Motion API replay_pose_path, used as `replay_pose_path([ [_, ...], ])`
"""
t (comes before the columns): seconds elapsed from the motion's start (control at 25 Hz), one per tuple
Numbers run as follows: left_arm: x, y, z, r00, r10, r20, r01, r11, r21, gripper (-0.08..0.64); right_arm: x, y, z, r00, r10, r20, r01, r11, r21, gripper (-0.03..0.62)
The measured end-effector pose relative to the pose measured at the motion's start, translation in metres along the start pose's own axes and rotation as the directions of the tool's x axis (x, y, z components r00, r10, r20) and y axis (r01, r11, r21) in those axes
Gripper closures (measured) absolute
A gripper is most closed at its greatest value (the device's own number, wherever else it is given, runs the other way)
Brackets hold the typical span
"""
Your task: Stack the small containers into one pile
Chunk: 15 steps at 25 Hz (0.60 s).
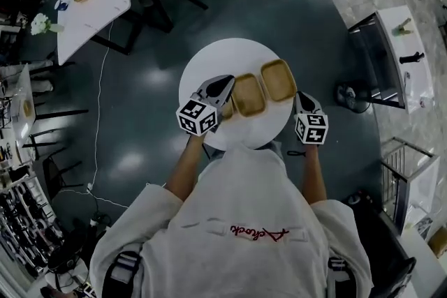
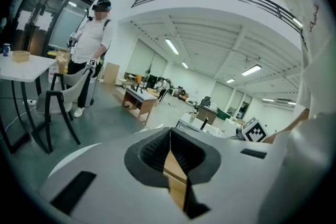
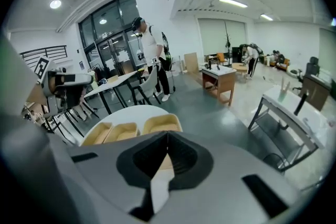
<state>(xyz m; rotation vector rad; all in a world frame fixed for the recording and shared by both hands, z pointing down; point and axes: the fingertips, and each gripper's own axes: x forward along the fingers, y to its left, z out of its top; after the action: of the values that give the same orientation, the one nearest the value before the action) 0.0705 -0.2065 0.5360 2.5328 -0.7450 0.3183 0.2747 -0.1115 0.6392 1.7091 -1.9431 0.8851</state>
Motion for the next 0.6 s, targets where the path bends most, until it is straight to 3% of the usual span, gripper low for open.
replay_pose_path([
  [0.36, -0.001, 0.001, -0.031, 1.0, -0.009, -0.028, 0.008, 0.999, -0.041, 0.549, 0.012, 0.008, -0.063, 0.995, -0.002, -0.101, 0.012, 0.994, 0.104, 0.571],
  [0.6, -0.003, 0.001, -0.042, 0.999, -0.002, -0.042, 0.001, 0.999, -0.038, 0.548, 0.025, 0.01, -0.091, 0.99, 0.03, -0.14, 0.006, 0.969, 0.246, 0.566],
])
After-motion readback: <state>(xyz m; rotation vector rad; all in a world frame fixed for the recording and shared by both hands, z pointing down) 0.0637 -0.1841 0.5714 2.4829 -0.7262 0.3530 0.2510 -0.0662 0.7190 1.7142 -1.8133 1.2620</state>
